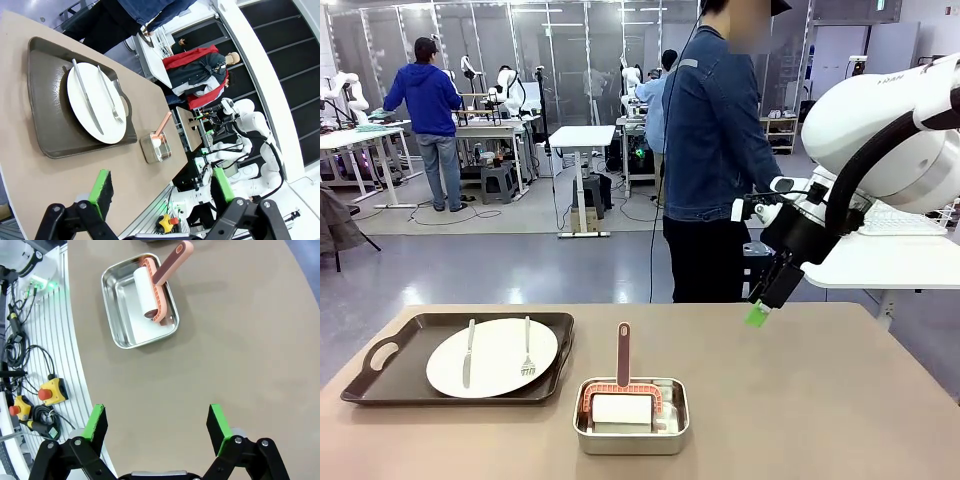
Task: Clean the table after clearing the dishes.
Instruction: When the left (or right) Handle tray is removed, use the left hand (or right hand) to clean the left (or right) side of the table with the Lint Roller.
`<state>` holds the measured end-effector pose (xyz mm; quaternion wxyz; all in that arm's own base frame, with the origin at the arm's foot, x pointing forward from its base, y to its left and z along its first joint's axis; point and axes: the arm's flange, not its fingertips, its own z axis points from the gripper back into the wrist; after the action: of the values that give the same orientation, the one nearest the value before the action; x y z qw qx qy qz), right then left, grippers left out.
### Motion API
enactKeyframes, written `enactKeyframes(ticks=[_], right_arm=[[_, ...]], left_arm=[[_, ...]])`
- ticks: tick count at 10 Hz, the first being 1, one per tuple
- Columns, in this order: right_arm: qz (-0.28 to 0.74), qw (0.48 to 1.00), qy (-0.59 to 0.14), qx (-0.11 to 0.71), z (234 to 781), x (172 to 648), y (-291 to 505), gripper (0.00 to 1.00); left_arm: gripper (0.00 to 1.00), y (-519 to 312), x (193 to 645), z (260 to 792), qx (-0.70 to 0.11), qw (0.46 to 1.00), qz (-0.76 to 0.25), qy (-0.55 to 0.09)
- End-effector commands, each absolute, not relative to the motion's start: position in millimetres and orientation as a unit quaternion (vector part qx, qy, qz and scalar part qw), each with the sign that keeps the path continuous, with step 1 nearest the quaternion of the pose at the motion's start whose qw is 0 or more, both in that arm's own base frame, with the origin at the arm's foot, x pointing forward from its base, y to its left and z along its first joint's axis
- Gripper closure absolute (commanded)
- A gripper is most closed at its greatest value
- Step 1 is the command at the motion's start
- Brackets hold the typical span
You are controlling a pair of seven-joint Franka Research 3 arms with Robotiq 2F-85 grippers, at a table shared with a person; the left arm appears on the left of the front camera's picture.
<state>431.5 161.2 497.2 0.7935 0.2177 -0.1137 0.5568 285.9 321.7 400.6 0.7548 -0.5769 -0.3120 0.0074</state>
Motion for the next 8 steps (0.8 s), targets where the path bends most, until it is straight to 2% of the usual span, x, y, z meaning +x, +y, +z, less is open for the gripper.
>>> enactKeyframes(ticks=[1, 3, 6, 8], right_arm=[[0.556, 0.794, -0.114, 0.217, 497, 432, 161, 0.00], [0.613, 0.765, -0.101, 0.170, 501, 464, 202, 0.00], [0.667, 0.735, -0.016, 0.125, 496, 504, 286, 0.00], [0.686, 0.722, 0.004, 0.092, 488, 518, 334, 0.00]], left_arm=[[0.00, 322, 284, 401, -0.577, 0.754, 0.008, -0.314], [0.00, 322, 284, 401, -0.577, 0.754, 0.008, -0.314], [0.00, 322, 284, 401, -0.577, 0.754, 0.008, -0.314], [0.00, 322, 284, 401, -0.577, 0.754, 0.008, -0.314]])
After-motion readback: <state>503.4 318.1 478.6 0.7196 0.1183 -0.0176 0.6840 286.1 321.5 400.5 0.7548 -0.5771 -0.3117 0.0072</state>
